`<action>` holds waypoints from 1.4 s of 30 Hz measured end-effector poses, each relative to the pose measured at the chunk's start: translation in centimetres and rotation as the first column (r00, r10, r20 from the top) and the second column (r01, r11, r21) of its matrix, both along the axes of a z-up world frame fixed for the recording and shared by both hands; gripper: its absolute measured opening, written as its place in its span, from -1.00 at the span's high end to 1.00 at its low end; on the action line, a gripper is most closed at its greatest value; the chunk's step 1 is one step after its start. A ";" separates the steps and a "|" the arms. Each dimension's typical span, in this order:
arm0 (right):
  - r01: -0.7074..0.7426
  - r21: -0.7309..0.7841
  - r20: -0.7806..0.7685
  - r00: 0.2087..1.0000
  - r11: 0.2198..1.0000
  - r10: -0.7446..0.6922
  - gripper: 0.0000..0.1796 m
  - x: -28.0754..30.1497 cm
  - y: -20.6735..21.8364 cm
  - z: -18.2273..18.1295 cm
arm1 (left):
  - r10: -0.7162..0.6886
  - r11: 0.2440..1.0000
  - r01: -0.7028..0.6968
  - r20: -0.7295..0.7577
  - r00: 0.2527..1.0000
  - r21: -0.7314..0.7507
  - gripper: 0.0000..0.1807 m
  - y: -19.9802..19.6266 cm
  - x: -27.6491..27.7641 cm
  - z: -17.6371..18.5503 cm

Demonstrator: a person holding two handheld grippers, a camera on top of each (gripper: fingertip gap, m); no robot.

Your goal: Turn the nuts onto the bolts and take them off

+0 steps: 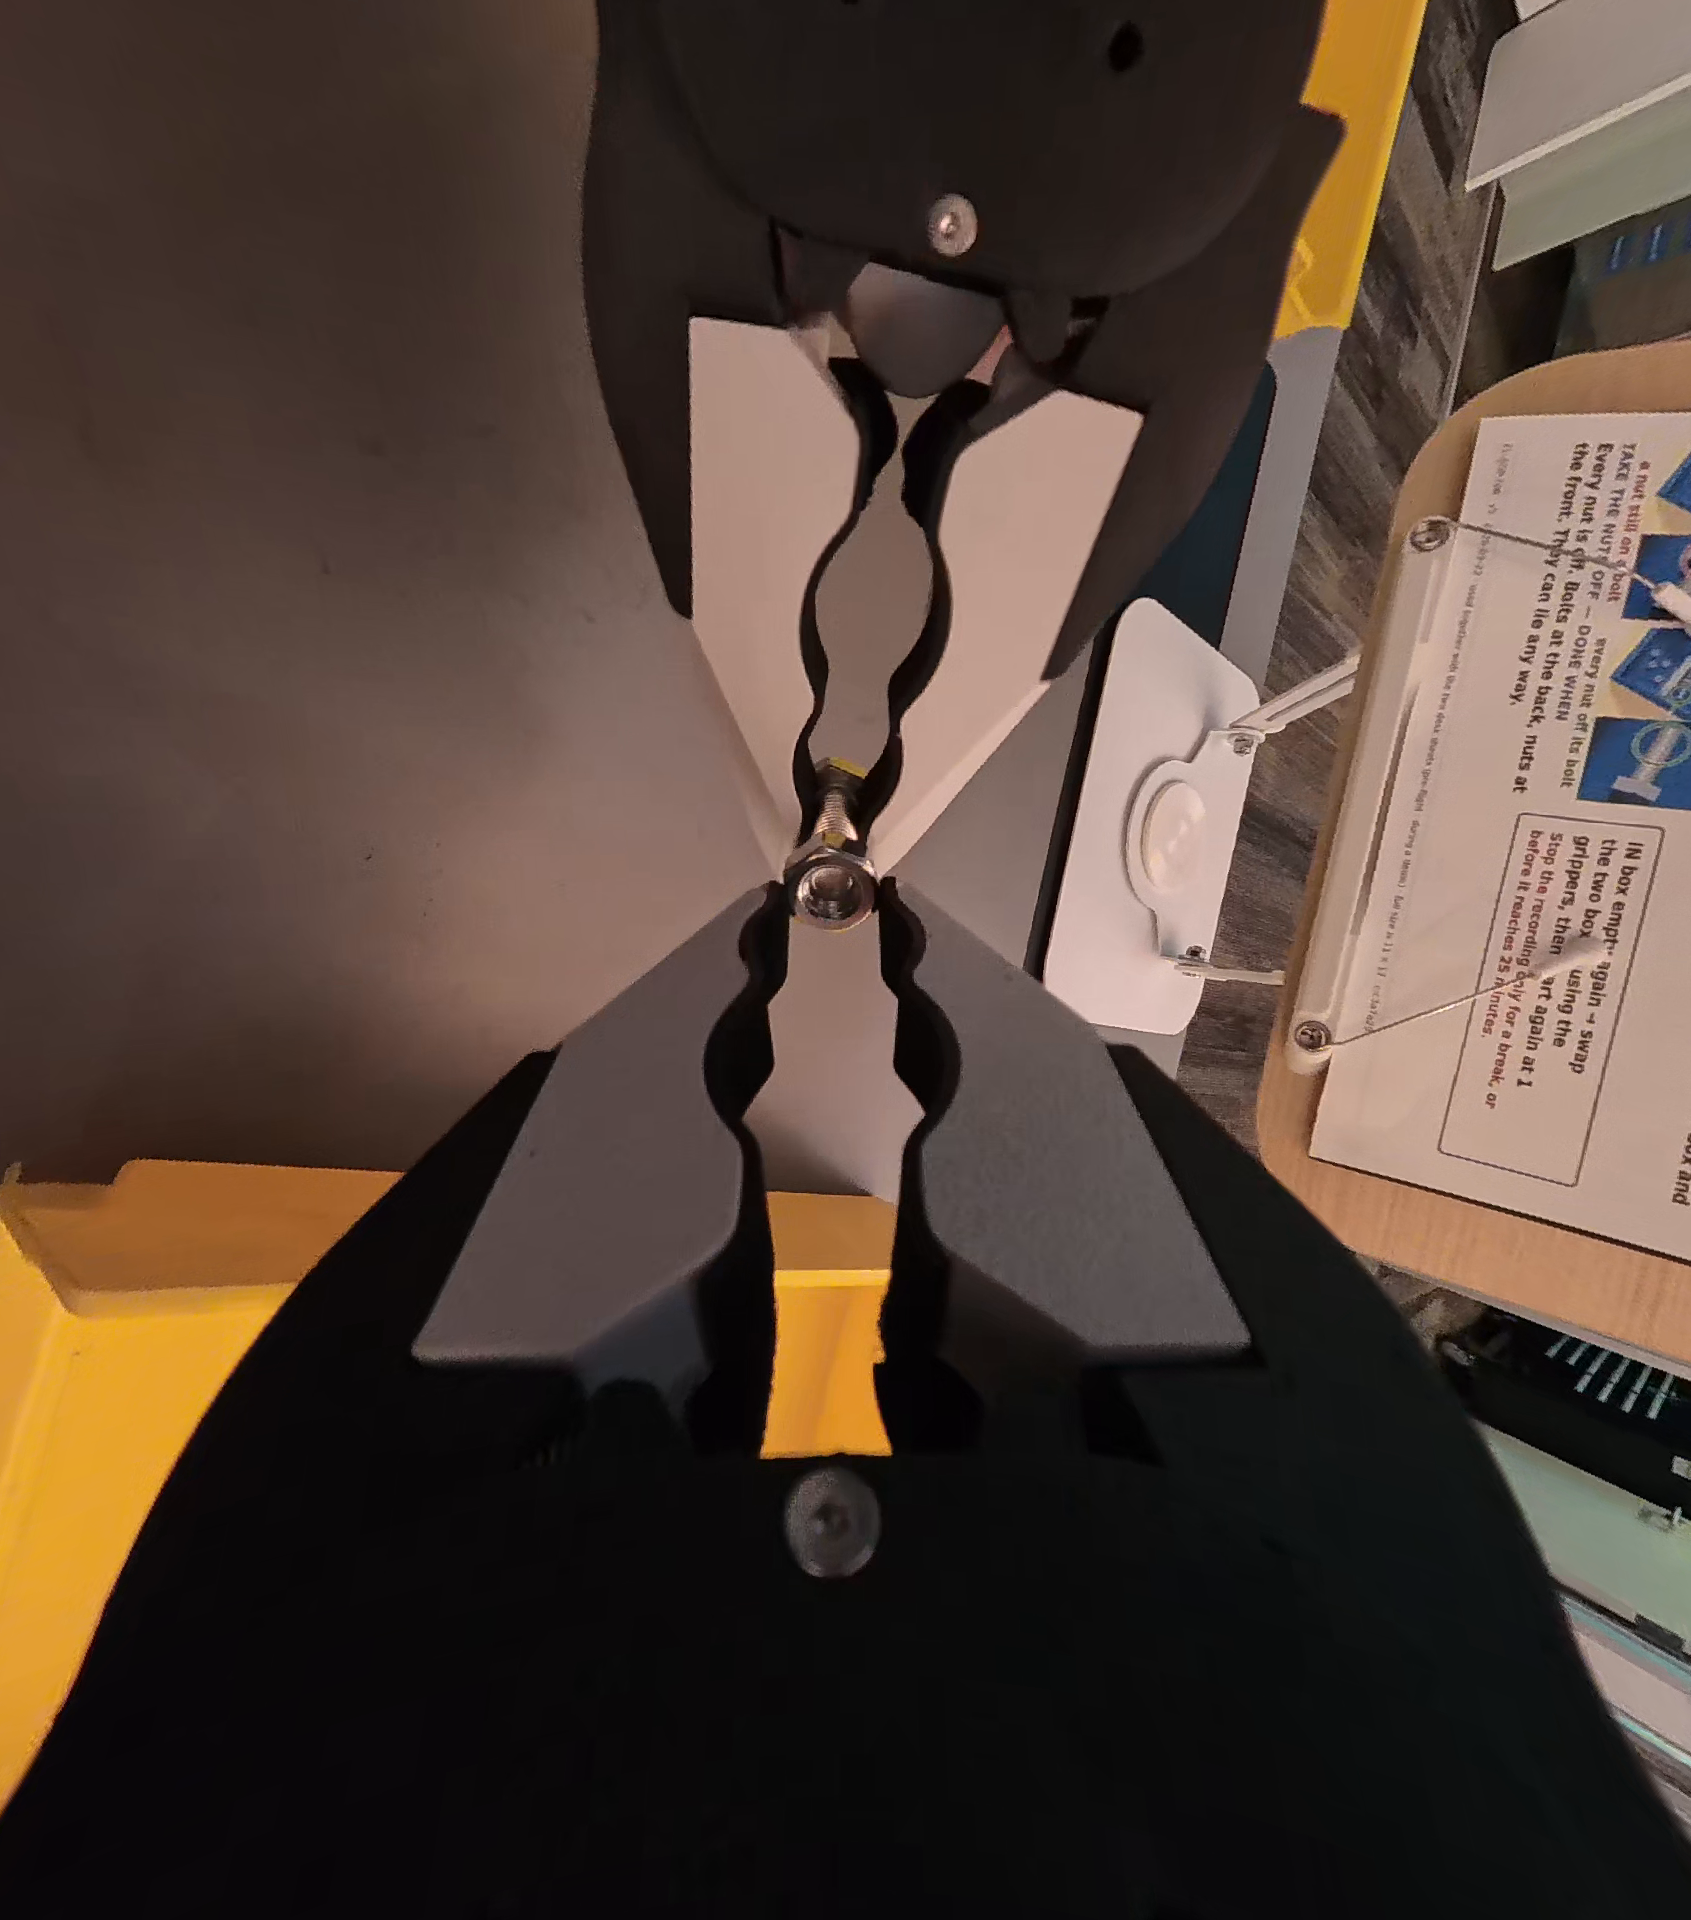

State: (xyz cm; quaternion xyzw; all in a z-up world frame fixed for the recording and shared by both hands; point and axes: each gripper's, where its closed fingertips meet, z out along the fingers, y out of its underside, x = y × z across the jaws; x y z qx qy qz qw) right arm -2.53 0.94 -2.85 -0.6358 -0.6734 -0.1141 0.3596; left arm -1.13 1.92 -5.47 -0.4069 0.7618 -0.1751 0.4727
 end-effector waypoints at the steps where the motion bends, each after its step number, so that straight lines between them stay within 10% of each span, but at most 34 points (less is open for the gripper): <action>1: -0.005 0.004 0.001 1.000 1.000 0.005 0.82 0.0 -0.1 0.1 | -0.007 1.000 0.007 -0.004 1.000 -0.015 0.92 -0.1 0.0 0.0; 18: -0.140 -0.071 -0.020 0.990 0.988 0.138 0.81 -1.8 -3.1 -0.2 | -0.252 0.946 0.218 -0.122 0.960 -0.240 0.92 -4.1 -1.9 -0.5; 42: 0.191 -0.319 -0.413 0.854 0.928 -0.318 0.83 -1.4 1.3 2.7 | 0.074 0.997 -0.074 -0.013 0.997 0.007 0.92 1.3 -1.4 2.7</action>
